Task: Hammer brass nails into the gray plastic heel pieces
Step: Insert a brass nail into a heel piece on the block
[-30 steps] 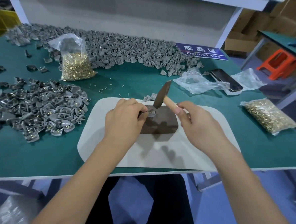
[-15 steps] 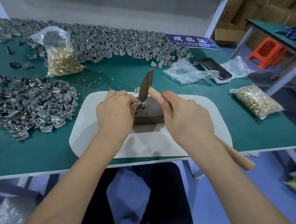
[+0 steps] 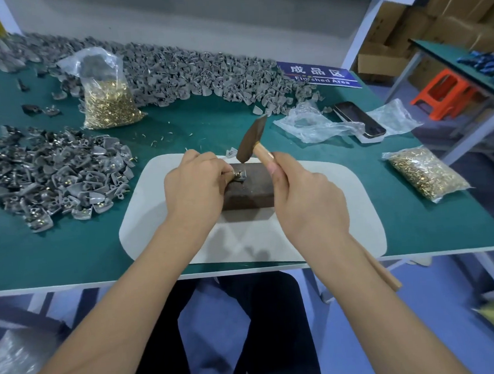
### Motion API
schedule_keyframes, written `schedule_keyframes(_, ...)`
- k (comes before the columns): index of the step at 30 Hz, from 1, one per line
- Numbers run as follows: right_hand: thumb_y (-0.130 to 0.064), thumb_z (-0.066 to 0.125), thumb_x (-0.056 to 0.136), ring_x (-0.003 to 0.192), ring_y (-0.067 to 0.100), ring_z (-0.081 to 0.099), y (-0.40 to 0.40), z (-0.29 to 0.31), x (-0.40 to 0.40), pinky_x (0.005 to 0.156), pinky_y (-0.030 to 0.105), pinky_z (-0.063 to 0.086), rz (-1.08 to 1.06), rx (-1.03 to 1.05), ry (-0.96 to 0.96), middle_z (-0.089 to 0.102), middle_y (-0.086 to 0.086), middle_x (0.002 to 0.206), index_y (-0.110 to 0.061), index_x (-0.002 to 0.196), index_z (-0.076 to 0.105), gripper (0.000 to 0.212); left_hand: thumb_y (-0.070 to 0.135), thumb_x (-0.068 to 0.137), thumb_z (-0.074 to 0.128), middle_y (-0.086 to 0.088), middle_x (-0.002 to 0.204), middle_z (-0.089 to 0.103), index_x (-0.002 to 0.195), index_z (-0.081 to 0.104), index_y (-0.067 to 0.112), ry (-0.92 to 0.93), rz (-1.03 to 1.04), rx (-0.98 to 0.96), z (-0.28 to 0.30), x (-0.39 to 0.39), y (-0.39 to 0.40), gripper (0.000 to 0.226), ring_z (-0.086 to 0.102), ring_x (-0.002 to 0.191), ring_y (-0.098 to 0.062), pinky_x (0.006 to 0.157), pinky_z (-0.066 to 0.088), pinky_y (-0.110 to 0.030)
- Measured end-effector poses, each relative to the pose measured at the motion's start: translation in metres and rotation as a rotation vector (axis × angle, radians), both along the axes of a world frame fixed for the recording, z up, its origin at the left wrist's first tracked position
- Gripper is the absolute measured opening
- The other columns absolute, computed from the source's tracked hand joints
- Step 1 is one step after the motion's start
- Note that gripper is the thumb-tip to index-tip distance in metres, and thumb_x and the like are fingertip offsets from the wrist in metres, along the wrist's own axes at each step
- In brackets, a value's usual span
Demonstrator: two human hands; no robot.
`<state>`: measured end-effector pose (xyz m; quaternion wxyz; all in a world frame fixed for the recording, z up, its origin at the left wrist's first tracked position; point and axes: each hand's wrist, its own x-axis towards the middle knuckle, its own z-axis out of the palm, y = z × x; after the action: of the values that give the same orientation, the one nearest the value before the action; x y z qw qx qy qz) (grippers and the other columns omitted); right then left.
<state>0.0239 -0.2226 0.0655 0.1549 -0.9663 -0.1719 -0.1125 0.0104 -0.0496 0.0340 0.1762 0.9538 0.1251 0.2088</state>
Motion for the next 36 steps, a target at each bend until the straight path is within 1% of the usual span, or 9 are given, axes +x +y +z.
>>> schedule_keyframes(7,-0.049,0.023,0.108,0.066,0.035,0.044,0.002,0.000,-0.002,0.058,0.039,0.030,-0.024,-0.001,-0.004,0.059,0.001,0.076,-0.036,0.126,0.051,0.035,0.034,0.102,0.057,0.008,0.101,0.069,0.102,0.076,0.031,0.036,-0.040,0.014,0.000,0.002,0.004,0.019,0.050,0.107,-0.019,0.066,0.043,-0.034)
schedule_keyframes(12,-0.048,0.025,0.109,0.066,0.035,0.043,0.000,0.000,0.002,0.058,0.039,0.026,-0.043,-0.038,-0.005,0.061,0.002,0.077,-0.032,0.118,0.052,0.033,0.034,0.102,0.056,0.009,0.104,0.069,0.105,0.075,0.033,0.054,-0.058,0.018,0.002,0.002,0.004,0.019,0.049,0.109,-0.018,0.069,0.045,-0.035)
schedule_keyframes(14,-0.047,0.025,0.109,0.066,0.034,0.044,0.002,0.000,-0.001,0.058,0.039,0.025,-0.041,0.005,-0.020,0.057,0.000,0.076,-0.034,0.126,0.052,0.034,0.033,0.102,0.057,0.008,0.103,0.069,0.104,0.075,0.032,0.047,-0.056,0.011,0.001,0.002,0.005,0.019,0.050,0.108,-0.017,0.069,0.044,-0.034)
schedule_keyframes(17,-0.049,0.024,0.109,0.069,0.036,0.051,0.003,-0.002,0.000,0.059,0.039,0.030,-0.004,-0.061,0.032,0.064,0.003,0.079,-0.033,0.119,0.052,0.033,0.033,0.101,0.058,0.008,0.101,0.068,0.103,0.076,0.032,0.040,-0.053,0.013,0.001,0.003,0.007,0.017,0.050,0.106,-0.017,0.067,0.042,-0.033)
schedule_keyframes(22,-0.047,0.026,0.109,0.067,0.035,0.043,0.001,-0.004,-0.001,0.058,0.039,0.028,-0.033,0.011,0.016,0.057,0.000,0.075,-0.031,0.123,0.053,0.034,0.040,0.101,0.057,0.010,0.098,0.068,0.101,0.076,0.035,0.016,-0.059,0.014,-0.002,0.003,0.010,0.019,0.050,0.103,-0.017,0.061,0.037,-0.031)
schedule_keyframes(24,-0.048,0.026,0.109,0.068,0.036,0.046,-0.001,-0.005,0.000,0.058,0.039,0.029,-0.018,-0.022,0.034,0.063,0.003,0.078,-0.031,0.119,0.054,0.035,0.043,0.100,0.058,0.010,0.096,0.067,0.100,0.076,0.037,0.007,-0.064,0.004,-0.002,0.004,0.011,0.019,0.050,0.101,-0.017,0.061,0.035,-0.030)
schedule_keyframes(29,-0.047,0.028,0.109,0.073,0.040,0.056,-0.002,-0.004,-0.003,0.059,0.039,0.031,-0.006,0.028,0.018,0.061,0.002,0.077,-0.032,0.123,0.056,0.035,0.037,0.099,0.063,0.010,0.096,0.067,0.097,0.076,0.034,0.007,-0.074,-0.007,-0.004,0.006,0.012,0.013,0.050,0.102,-0.018,0.065,0.045,-0.035)
schedule_keyframes(33,-0.046,0.031,0.109,0.065,0.035,0.045,-0.003,-0.004,0.000,0.057,0.038,0.030,-0.017,0.059,-0.036,0.061,0.002,0.074,-0.032,0.120,0.057,0.031,0.040,0.099,0.062,0.010,0.095,0.067,0.096,0.076,0.033,-0.004,-0.081,-0.016,-0.004,0.006,0.012,0.016,0.051,0.102,-0.018,0.065,0.047,-0.036)
schedule_keyframes(36,-0.047,0.030,0.109,0.071,0.038,0.054,-0.002,-0.004,0.000,0.058,0.040,0.035,0.014,0.035,0.043,0.066,0.005,0.079,-0.030,0.119,0.056,0.032,0.039,0.098,0.063,0.011,0.096,0.068,0.098,0.076,0.034,-0.014,-0.083,-0.016,-0.005,0.006,0.012,0.014,0.051,0.102,-0.018,0.065,0.045,-0.035)
